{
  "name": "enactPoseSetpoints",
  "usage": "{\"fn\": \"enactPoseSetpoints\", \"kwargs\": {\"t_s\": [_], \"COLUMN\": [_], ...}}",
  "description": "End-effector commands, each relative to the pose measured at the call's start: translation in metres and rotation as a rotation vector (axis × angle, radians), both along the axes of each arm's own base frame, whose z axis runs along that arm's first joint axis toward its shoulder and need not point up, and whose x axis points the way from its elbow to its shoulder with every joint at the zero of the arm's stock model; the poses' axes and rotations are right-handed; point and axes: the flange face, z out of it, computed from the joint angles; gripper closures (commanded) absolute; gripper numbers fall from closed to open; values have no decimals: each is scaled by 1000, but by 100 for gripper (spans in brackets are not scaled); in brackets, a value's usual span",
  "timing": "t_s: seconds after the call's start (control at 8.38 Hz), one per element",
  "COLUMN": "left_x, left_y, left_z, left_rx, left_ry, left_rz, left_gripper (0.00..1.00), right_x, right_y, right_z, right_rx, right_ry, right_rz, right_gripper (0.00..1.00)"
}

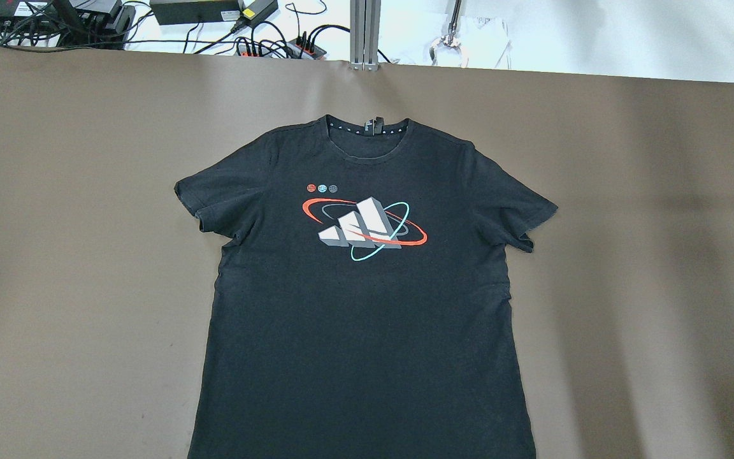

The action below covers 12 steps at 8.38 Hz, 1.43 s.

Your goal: Fold clothes

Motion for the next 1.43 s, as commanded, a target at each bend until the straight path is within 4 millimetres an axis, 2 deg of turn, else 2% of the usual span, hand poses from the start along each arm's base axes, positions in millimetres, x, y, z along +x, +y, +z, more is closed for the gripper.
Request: {"fn": "enactPoseSetpoints", "kwargs": {"t_s": [0.0, 0.12, 0.24, 0.48, 0.72, 0.84, 1.07, 1.31], "left_x": [5, 7, 8, 11, 10, 10, 10, 10], "left_y": [2, 2, 2, 2, 2, 2, 1, 1], "left_z": [3, 3, 6, 9, 15, 15, 15, 15], "left_rx": [-2, -3, -11, -17, -24, -22, -22, -24], "left_ry": [45, 62, 65, 97, 95, 92, 90, 90], "left_rz": [18, 26, 28, 38, 34, 35, 33, 29], "left_gripper": [0, 0, 0, 0, 0, 0, 0, 0], "right_x": [-44, -77, -112, -216, -328, -368, -406, -428], "right_y": [-22, -29, -56, -95, -127, -133, -142, -159], "right_z": [-13, -15, -40, -94, -102, -107, -118, -108], "right_rx": [-13, -21, -16, -41, -136, -181, -214, -308], "right_ry": [-96, -119, -176, -303, -373, -398, -428, -477], "right_rz": [-7, -54, -44, -31, -58, -48, -72, -126], "right_gripper": [5, 5, 5, 6, 8, 9, 14, 20]}}
